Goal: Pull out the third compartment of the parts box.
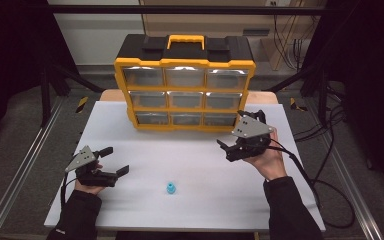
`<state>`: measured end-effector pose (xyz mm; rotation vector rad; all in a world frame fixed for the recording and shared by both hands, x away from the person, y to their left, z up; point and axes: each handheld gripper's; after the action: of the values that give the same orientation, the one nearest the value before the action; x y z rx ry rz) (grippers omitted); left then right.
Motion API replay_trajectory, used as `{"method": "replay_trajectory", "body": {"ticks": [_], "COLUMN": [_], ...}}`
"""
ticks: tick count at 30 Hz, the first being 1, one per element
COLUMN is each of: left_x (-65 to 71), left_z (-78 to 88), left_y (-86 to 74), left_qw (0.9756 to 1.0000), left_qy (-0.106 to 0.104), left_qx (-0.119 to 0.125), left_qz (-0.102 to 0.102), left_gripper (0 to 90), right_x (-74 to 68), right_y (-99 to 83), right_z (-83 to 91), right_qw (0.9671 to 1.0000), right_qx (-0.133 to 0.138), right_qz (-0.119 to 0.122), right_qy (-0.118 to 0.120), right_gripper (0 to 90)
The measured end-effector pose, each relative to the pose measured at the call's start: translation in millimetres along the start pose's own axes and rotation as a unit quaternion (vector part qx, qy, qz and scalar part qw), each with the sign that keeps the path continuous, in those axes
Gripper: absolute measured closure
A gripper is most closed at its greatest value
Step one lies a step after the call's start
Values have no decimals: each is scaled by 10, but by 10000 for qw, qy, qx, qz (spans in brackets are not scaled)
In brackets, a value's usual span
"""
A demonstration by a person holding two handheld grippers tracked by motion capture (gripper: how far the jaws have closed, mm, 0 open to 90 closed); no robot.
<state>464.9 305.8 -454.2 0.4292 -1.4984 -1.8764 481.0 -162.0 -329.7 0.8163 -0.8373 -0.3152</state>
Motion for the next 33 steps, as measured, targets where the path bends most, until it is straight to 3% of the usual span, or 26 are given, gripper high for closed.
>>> {"method": "replay_trajectory", "body": {"ticks": [11,19,33], "left_x": [-2,-2,-4], "left_z": [-4,-2,0], "left_y": [-2,-2,-1], "left_qw": [10000,10000,10000], "left_qy": [5,10,7], "left_qx": [-17,-10,-10], "left_qz": [-4,-9,-17], "left_gripper": [0,0,0], "right_x": [21,26,77], "right_y": [158,249,356], "right_z": [-43,-94,-139], "right_qw": [9989,9959,9913], "right_qx": [-200,-398,-616], "right_qz": [417,777,1114], "right_qy": [-123,-234,-339], "right_gripper": [5,14,23]}}
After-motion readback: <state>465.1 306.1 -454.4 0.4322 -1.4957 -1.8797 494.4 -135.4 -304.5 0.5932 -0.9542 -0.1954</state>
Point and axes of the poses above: each handheld gripper's, and its own axes: z roughly backward along the jaws, y roughly out of its top, x roughly to its right, and after that the axes turned 5 degrees about z, right-handed
